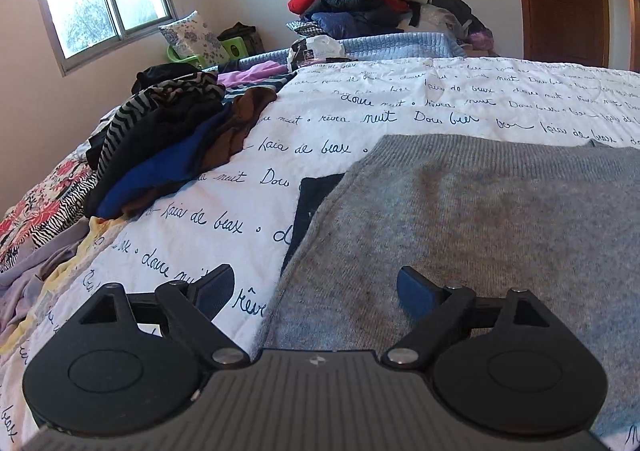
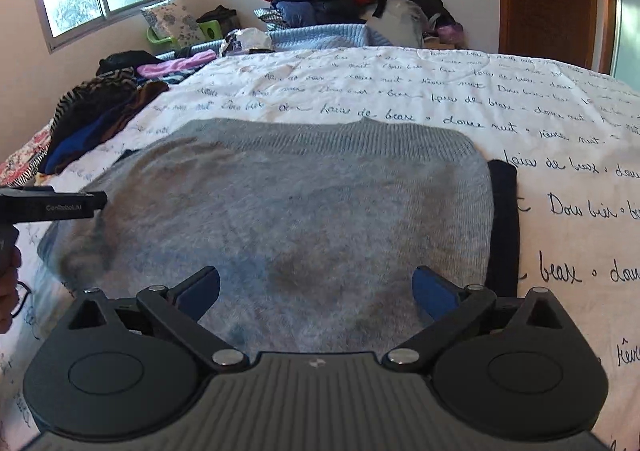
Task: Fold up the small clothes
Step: 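Move both tools to the side edge of the folded sweater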
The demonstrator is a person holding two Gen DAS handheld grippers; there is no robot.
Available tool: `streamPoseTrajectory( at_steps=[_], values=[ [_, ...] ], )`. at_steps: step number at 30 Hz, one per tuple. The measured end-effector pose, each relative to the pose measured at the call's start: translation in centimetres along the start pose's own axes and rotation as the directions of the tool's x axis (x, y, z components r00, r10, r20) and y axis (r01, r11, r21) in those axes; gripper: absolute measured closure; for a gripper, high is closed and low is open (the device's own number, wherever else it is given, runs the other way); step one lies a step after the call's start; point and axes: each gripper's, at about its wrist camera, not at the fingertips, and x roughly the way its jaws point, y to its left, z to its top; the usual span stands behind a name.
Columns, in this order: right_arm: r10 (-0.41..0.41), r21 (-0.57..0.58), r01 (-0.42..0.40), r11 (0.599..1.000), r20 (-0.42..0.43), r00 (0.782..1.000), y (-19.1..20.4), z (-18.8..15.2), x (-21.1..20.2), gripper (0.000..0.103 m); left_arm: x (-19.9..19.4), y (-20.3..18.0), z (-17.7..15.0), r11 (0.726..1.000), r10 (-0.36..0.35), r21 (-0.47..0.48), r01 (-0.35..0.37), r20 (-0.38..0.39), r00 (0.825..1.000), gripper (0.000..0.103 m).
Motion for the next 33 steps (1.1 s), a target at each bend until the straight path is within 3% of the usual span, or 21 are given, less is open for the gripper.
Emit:
streamPoseTrajectory(
  at_steps=[6,15,19,23,26,28,31,33],
  values=[
    [-0.072,-0.035,0.071,0.997,-0.03,0.997,-1.2,-1.8,0.3,0.0,-0.1,0.1,-1.1,0.999,0.018,0.033,-0.018,0.001,1.0,0.015],
    [-0.159,-0.144,0.156,0.977,-0.006,0.987,-1.0,-3.1,0.0,0.0,0.2,0.6,-2.9,0.995,0.048,0.083,-0.049,0.011,0.999,0.01],
    [-0.153,-0.067,0.151,0.986,-0.017,0.988,-3.0,-3.3,-0.6,0.0,0.4,1.8,-4.1,0.991,0.066,0.118,-0.067,0.017,0.998,0.008],
    [-0.194,-0.107,0.201,0.974,0.067,0.979,-1.8,-3.0,-2.5,0.0,-0.2,3.8,-4.2,0.997,0.029,0.065,-0.03,0.016,0.999,0.008],
    [-0.118,-0.212,0.14,0.967,0.114,0.986,0.9,-2.9,-3.4,0.0,-0.6,4.7,-4.3,0.999,0.016,0.031,-0.017,0.019,1.0,0.008],
    [-0.094,-0.283,0.119,0.952,0.099,0.991,2.4,-3.0,-2.8,0.0,-0.5,4.7,-4.6,0.999,0.026,0.045,-0.026,0.013,1.0,0.008],
    [-0.169,-0.362,0.169,0.917,0.033,0.985,3.1,-3.9,-0.5,0.0,-1.1,5.2,-5.0,0.999,0.013,0.036,-0.013,0.013,1.0,0.008],
    [-0.145,-0.316,0.153,0.936,0.049,0.988,2.7,-3.9,-1.1,0.0,-1.8,6.0,-5.0,0.999,-0.04,-0.009,0.04,0.011,0.999,0.008]
  ],
)
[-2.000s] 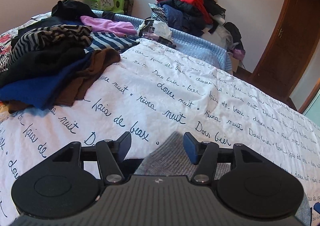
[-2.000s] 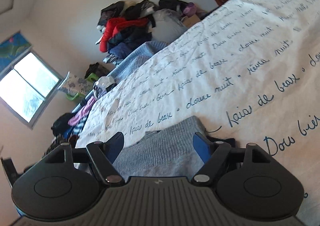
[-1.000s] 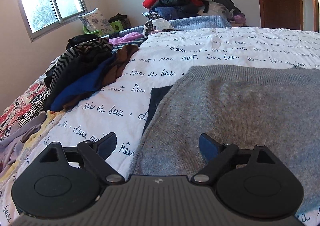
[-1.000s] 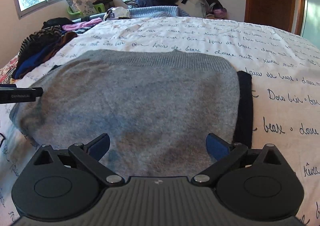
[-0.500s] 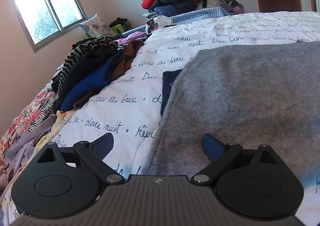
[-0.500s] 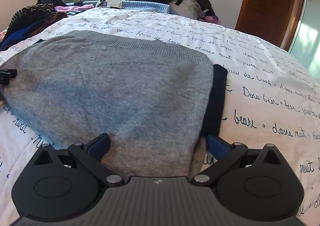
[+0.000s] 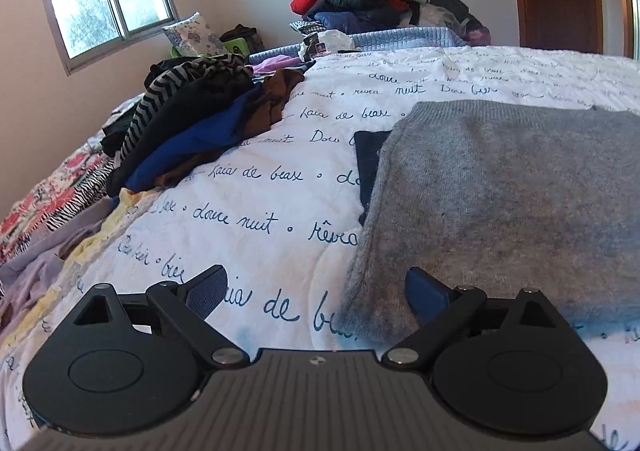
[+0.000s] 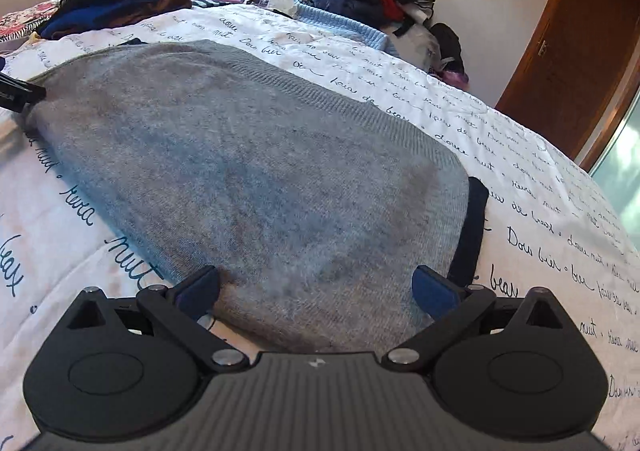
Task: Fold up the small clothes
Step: 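Move both tools to the side edge of the folded sweater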
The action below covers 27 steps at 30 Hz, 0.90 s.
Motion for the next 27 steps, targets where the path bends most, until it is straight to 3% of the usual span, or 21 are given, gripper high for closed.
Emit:
streamPoseTrajectory(
  at_steps=[2,4,8,11,13,16,18,20,25,27],
  values=[
    [0.039,0.035,-0.04,0.999,0.044,0.998,-0.2,0.7,-1.0,0.0,-0.7,1.0,0.0,0.994,-0.083,-0.07,0.082,-0.009,0.996,0.008],
    [0.08,0.013,-0.082,0.997,0.088,0.993,0.6,1.5,-1.8,0.0,-1.2,1.9,0.0,0.971,-0.179,-0.165,0.172,-0.033,0.983,0.008],
    [0.123,-0.113,-0.106,0.988,0.15,0.981,4.0,2.8,-2.1,0.0,-1.2,2.9,-1.0,0.88,-0.349,-0.371,0.297,-0.08,0.934,0.01],
    [0.139,-0.19,-0.106,0.976,0.167,0.976,6.4,3.1,-1.9,0.0,-0.6,2.9,-1.5,0.807,-0.449,-0.47,0.359,-0.092,0.889,0.026],
    [0.152,-0.221,-0.112,0.969,0.172,0.973,7.5,3.2,-1.8,0.0,0.1,2.8,-1.6,0.772,-0.479,-0.515,0.373,-0.084,0.874,0.029],
    [0.15,-0.251,-0.101,0.963,0.186,0.971,8.5,3.1,-1.8,0.0,1.2,2.8,-1.3,0.752,-0.458,-0.559,0.35,-0.061,0.887,0.041],
    [0.139,-0.26,-0.088,0.962,0.188,0.972,8.8,2.9,-1.7,0.0,1.9,2.8,-1.1,0.75,-0.431,-0.579,0.319,-0.063,0.9,0.06],
    [0.139,-0.261,-0.089,0.961,0.179,0.974,8.9,2.8,-1.5,0.0,2.2,2.9,-1.0,0.763,-0.395,-0.579,0.285,-0.069,0.916,0.093],
    [0.147,-0.247,-0.104,0.963,0.161,0.976,8.8,2.5,-1.1,0.0,0.6,3.8,-1.1,0.81,-0.277,-0.538,0.232,-0.003,0.961,0.095],
    [0.155,-0.247,-0.112,0.962,0.16,0.975,8.9,2.4,-1.0,0.0,0.3,4.1,-1.0,0.826,-0.266,-0.515,0.231,0.005,0.964,0.095]
  ],
)
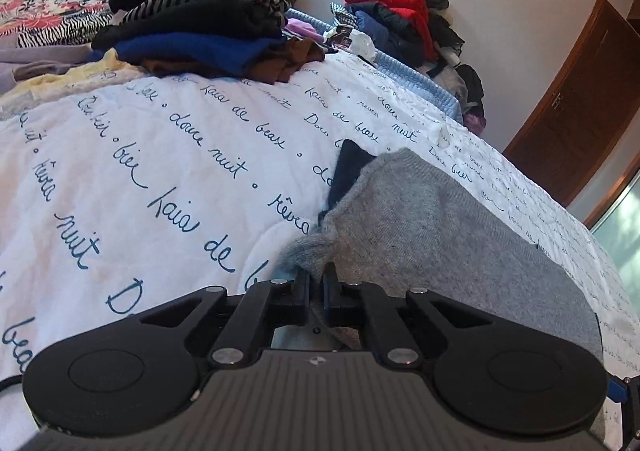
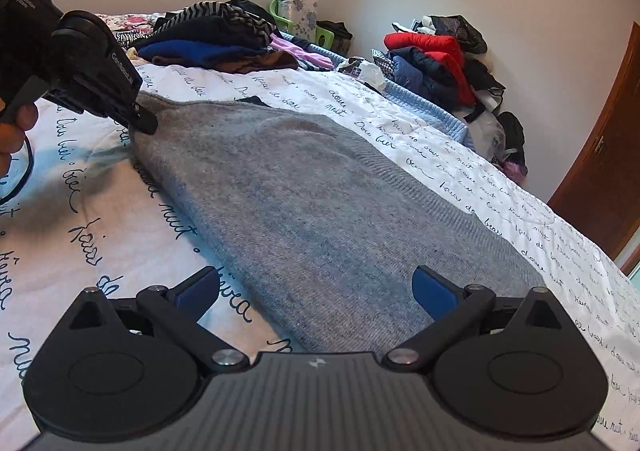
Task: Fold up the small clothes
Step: 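Move both tools to the side edge of the folded sweater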
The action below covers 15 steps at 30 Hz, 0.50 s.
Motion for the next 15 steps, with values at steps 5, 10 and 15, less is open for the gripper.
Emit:
streamPoseTrajectory(
  at_steps=[5,10,15],
  values=[
    [0.027,-0.011,-0.027,1.0,0.003,1.0,0.8,0.2,0.2,0.0,0.1,-0.6,-0.3,0.996,0.037,0.078,-0.035,-0.019,0.999,0.085],
    [0.042,-0.028,-0.041,0.999,0.004,0.999,1.8,0.3,0.2,0.0,-0.6,-1.5,-0.6,0.982,0.106,0.151,-0.11,0.036,0.994,0.044],
    [0.044,0.001,-0.044,0.999,0.017,0.999,2.2,0.8,-0.2,0.0,-1.0,-1.7,-0.4,0.975,0.135,0.174,-0.142,0.048,0.99,0.037]
  ],
)
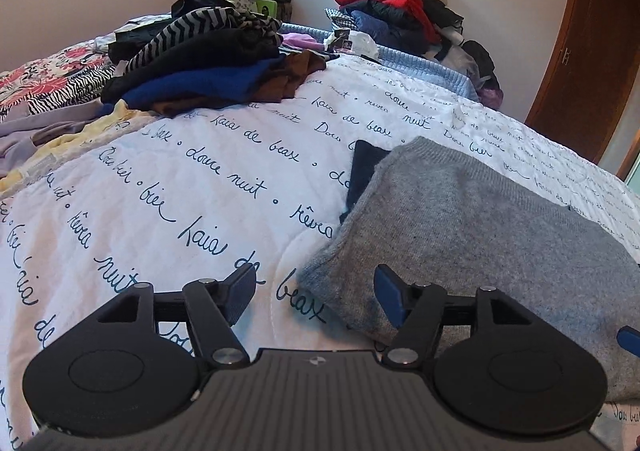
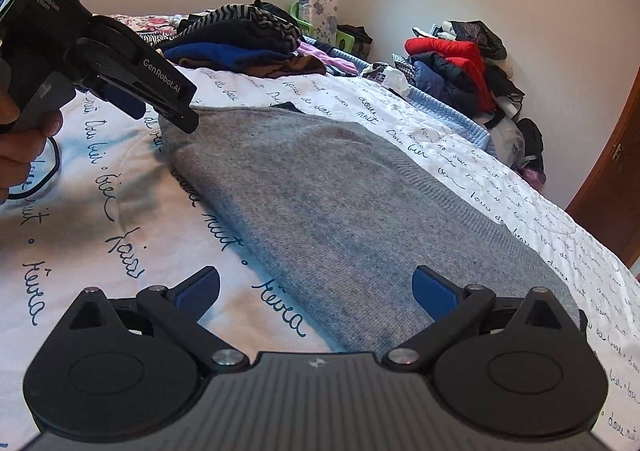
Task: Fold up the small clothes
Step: 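Move both tools to the side edge of the folded sweater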
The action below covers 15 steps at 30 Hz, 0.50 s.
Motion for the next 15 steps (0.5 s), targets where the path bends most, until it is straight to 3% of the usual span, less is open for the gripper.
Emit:
streamPoseTrajectory(
  at_steps=[7,10,15],
  values=[
    [0.024,0.099,-0.022,0.995,-0.015,1.0,-0.7,0.4,0.0,0.0,0.2,-0.2,0.2,0.994,0.076,0.08,-0.076,0.007,0.997,0.025],
    [0.018,0.074,-0.017,0.997,-0.005,1.0,-0.3,0.3,-0.3,0.0,0.5,-0.3,0.3,0.989,0.102,0.103,-0.102,0.005,0.995,0.023],
    [-0.078,-0.038,0.081,0.996,0.055,0.995,1.4,0.6,-1.2,0.0,0.8,-0.6,0.3,0.983,0.133,0.128,-0.133,0.002,0.991,0.022]
  ],
)
